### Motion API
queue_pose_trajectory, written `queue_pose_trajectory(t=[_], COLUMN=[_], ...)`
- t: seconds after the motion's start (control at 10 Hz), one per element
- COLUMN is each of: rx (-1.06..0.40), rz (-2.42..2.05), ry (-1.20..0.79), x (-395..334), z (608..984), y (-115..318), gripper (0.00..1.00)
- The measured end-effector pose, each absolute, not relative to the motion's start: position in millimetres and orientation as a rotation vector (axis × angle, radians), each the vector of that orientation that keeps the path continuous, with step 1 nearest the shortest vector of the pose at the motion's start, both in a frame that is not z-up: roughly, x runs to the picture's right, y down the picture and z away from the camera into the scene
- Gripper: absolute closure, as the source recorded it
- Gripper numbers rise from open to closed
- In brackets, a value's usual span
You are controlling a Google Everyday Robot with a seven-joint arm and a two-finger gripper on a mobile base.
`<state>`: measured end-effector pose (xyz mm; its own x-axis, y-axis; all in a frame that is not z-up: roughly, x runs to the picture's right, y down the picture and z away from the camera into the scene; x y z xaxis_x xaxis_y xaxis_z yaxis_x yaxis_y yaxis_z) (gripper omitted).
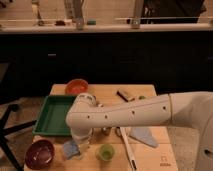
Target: Place sponge in paper cup
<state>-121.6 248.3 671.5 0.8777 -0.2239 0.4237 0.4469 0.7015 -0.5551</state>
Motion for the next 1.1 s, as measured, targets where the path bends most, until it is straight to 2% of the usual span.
queue_pose_trajectory(t=[0.2,1.1], rx=[-0.706,-0.707], rz=[-0.392,-0.396], ry=[-0.334,-0.335], x=[-126.1,-126.8], z=[673.4,673.3], y=[246.5,246.7], gripper=[0.96,0.96])
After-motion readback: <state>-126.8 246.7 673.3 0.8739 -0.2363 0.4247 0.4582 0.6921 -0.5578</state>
